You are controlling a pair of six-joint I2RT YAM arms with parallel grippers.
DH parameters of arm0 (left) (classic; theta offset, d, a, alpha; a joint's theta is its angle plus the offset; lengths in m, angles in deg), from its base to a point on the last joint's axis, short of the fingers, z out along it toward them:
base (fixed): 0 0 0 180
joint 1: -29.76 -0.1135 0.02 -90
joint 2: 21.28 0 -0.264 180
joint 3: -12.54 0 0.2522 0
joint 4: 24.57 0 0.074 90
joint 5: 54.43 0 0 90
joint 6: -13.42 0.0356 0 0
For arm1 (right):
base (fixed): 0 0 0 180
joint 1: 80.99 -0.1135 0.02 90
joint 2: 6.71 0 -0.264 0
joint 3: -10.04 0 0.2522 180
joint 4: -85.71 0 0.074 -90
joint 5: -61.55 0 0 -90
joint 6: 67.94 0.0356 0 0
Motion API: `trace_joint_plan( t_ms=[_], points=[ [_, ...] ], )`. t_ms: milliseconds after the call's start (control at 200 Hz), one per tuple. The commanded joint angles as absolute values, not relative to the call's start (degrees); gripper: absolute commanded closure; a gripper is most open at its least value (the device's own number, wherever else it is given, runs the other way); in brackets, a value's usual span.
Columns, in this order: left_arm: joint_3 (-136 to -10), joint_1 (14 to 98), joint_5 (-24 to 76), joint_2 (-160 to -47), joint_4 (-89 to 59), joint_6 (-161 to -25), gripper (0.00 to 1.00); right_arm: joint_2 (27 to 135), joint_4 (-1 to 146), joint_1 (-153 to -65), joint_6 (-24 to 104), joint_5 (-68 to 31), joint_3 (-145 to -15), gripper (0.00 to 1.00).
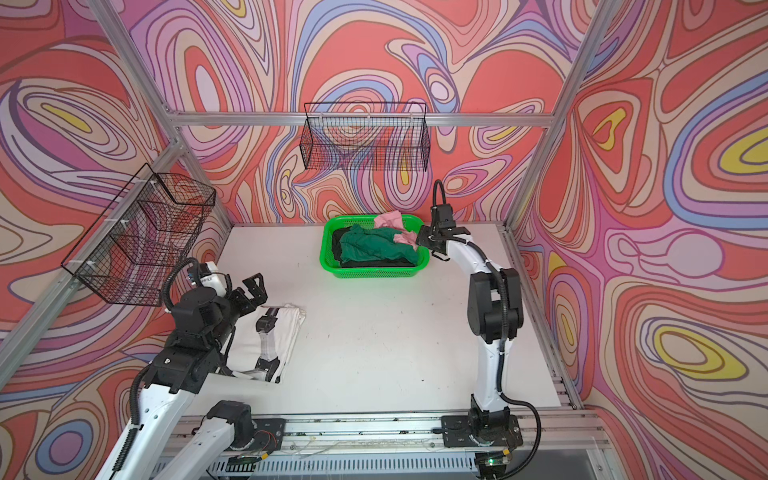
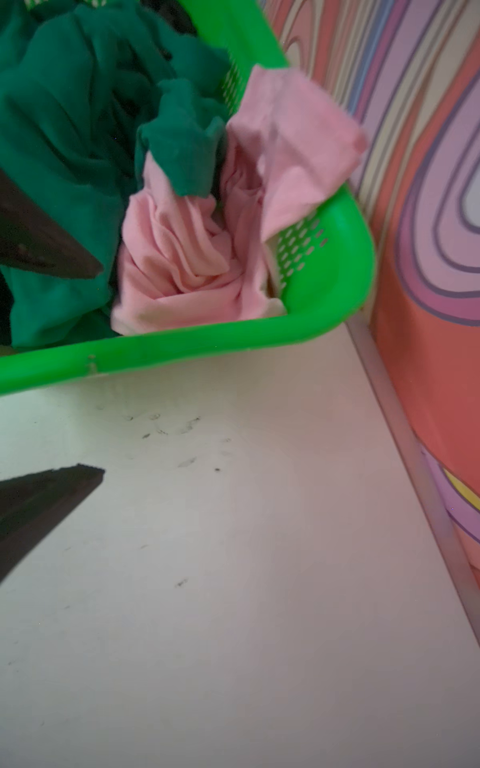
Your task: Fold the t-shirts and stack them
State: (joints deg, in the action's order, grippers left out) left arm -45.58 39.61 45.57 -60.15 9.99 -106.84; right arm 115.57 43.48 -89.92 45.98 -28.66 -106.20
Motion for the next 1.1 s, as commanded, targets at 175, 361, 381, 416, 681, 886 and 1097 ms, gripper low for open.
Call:
trace_joint_plan(
  t_ms=[175, 361, 381, 416, 681, 886, 1097],
  points=[
    [-45.87, 39.96, 44.17, -61.48, 11.52, -107.81, 0.00, 125.84, 32.03, -91.99, 43.73, -33.71, -118.11, 0.39],
    [-46.40, 39.96, 43.11, -62.50, 11.69, -107.36, 0.02, 126.32, 33.49, -92.11, 46.71, -34.45, -116.66, 0.55],
    [-46.40, 39.96, 43.11, -62.50, 11.68, -107.39, 0.02, 126.03, 33.68, -92.11, 46.99, -34.28, -116.39, 0.57],
    [-46.33, 39.96, 43.20, -62.50, 11.54, -107.38, 0.02, 125.31, 34.37, -92.08, 47.79, -34.16, -115.50, 0.58],
    [-46.49, 39.96, 42.65, -63.11, 11.28, -107.49, 0.03, 115.20, 41.39, -92.02, 55.71, -33.26, -102.16, 0.81],
    [-46.31, 39.96, 42.26, -62.68, 11.16, -107.60, 0.03, 106.89, 42.78, -91.93, 59.99, -33.75, -92.00, 0.87],
    [-46.14, 39.96, 41.64, -61.98, 11.12, -107.78, 0.03, 88.70, 48.68, -88.88, 68.23, -34.72, -70.27, 0.93]
  ],
)
